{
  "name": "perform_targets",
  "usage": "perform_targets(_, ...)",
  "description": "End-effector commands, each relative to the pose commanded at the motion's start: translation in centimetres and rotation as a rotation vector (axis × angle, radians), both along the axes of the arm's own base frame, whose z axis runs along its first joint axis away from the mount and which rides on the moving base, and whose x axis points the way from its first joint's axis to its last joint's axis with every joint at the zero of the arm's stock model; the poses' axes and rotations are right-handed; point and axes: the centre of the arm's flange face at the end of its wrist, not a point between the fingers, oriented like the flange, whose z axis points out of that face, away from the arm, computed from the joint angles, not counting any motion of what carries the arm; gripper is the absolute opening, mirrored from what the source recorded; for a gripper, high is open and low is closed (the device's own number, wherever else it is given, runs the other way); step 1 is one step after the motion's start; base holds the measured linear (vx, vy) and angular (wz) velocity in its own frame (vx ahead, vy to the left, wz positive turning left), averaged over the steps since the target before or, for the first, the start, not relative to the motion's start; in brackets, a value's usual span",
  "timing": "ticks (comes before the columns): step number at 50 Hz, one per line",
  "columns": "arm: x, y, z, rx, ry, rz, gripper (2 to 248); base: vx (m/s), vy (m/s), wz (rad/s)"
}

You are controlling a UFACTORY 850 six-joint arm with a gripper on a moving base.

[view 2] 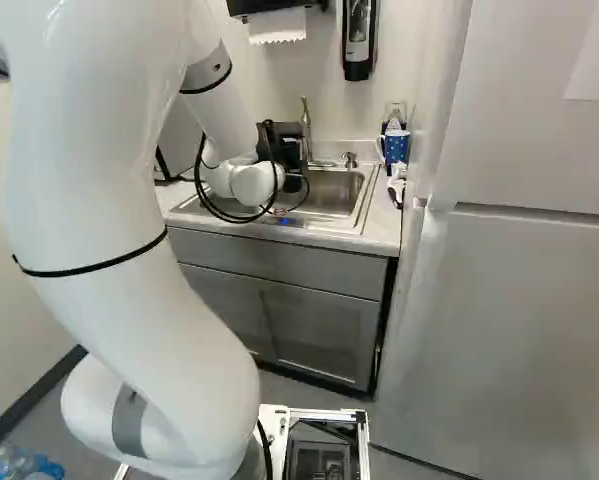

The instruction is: Rinse the cup and place it in the tray

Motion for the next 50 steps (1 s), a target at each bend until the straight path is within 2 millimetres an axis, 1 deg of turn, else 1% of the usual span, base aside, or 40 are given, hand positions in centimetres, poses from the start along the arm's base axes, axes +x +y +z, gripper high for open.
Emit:
perform_targets(31,0.0,4.6,0.0,0.0,-0.001,0.091,124,0.0,0.0,0.0)
perform_targets(41,0.1,6.1,0.8,0.0,-0.017,0.12,124,0.0,0.0,0.0)
perform_targets(50,0.9,7.4,1.7,0.001,-0.038,0.144,124,0.0,0.0,0.0)
